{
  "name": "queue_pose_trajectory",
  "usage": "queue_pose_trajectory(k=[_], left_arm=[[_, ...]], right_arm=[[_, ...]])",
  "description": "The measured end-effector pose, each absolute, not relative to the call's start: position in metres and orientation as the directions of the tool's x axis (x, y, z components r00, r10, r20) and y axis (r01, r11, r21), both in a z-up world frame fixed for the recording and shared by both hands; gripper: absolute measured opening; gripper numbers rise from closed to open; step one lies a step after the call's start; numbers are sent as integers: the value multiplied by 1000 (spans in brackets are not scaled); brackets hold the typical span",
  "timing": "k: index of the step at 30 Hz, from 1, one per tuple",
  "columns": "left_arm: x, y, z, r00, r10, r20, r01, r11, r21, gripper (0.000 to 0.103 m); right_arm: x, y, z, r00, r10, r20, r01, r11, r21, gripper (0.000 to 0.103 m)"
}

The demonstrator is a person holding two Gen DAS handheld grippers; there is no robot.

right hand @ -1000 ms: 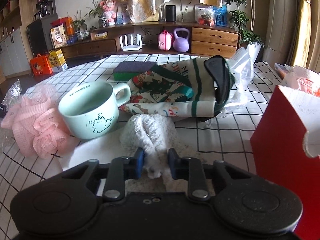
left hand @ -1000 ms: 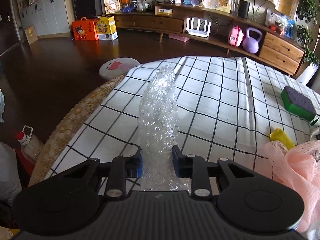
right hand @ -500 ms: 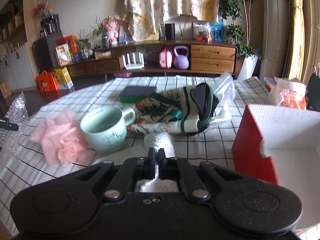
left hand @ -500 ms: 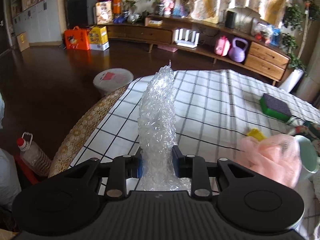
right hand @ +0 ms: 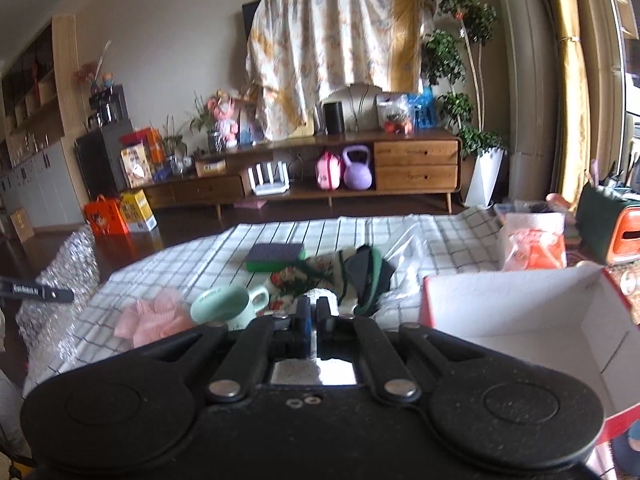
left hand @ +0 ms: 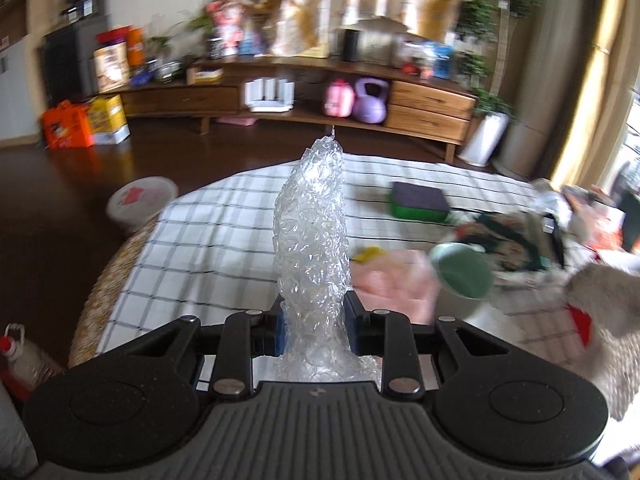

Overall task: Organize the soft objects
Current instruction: 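Carry the bubble wrap with the left tool while the right tool carries the cloth to the box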

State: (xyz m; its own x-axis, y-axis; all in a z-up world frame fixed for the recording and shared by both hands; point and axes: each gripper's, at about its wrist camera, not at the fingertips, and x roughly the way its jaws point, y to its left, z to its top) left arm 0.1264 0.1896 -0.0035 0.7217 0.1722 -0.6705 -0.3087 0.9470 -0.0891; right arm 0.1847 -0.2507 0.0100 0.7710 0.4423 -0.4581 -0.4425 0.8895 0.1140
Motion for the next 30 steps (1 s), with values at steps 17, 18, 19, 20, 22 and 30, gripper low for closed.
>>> queue_pose_trajectory(k=[17, 18, 19, 20, 22, 30], left_arm=[[157, 43, 50, 780, -89, -619, 69, 996, -57, 28], [159, 33, 52, 780, -103, -617, 87, 995, -56, 28], [162, 23, 53, 779, -116, -616, 105, 993, -54, 28], [165, 13, 54, 777, -128, -617, 122, 991, -51, 28], [170, -5, 56, 773, -149, -617, 154, 987, -45, 28], [200, -78, 60, 748, -227, -624, 252, 966, -49, 28]], right_arm=[[195, -325, 63, 868, 329, -373, -332, 941, 58, 1], [197, -328, 63, 872, 320, -370, -325, 944, 52, 1], [200, -333, 64, 877, 311, -367, -316, 948, 48, 1], [201, -338, 64, 881, 302, -364, -306, 951, 47, 1], [206, -346, 64, 889, 284, -359, -287, 957, 46, 1], [232, -392, 52, 911, 210, -355, -204, 977, 55, 1]])
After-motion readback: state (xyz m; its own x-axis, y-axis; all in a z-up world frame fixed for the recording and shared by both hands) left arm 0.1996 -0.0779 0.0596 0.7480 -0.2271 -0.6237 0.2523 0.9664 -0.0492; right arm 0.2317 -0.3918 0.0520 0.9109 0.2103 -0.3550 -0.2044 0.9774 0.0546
